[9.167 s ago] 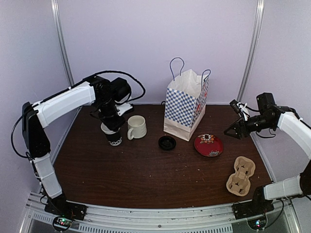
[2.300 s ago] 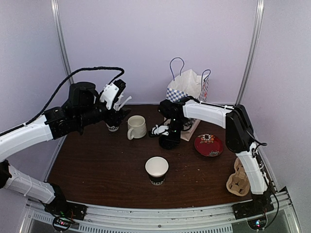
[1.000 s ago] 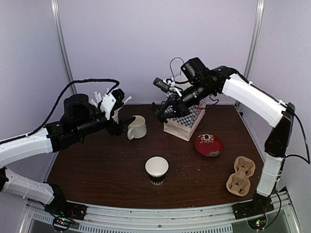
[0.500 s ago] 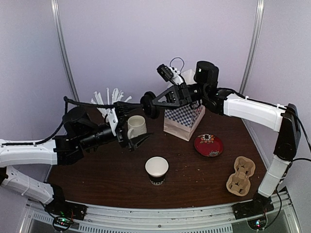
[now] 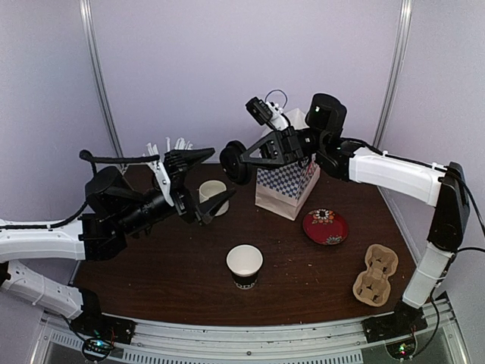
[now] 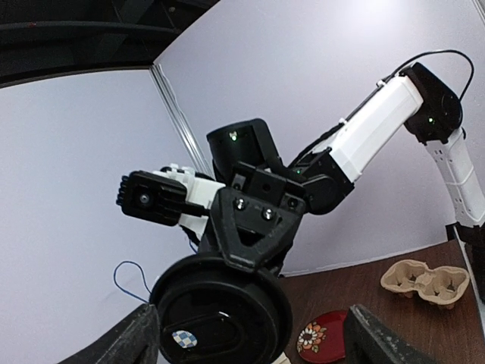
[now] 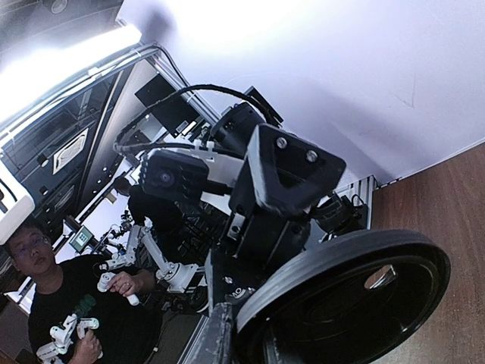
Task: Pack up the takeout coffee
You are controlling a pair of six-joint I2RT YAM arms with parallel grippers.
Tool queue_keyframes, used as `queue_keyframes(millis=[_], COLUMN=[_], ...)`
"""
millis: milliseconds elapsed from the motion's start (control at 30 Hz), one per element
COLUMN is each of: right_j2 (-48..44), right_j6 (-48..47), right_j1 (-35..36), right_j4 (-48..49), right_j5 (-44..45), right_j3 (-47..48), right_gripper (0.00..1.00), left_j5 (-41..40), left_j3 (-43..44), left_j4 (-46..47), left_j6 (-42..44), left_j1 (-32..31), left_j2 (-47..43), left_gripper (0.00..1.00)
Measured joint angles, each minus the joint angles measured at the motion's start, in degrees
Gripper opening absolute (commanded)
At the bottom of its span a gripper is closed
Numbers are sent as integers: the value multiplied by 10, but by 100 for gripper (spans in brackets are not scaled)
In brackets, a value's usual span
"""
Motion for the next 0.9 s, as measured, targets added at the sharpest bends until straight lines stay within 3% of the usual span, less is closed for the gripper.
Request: queue_keyframes(millis=[900], right_j2=[-37], right_j6=[-104], right_j1=[0], right_j4=[-122], right_j5=[-4], right_j3=[-7], right_gripper=[14], left_j5=[-54], left_j3=[50], left_j4=[-53], left_j6=[-38], left_j1=[-2], left_j2=[48], left_gripper=[96])
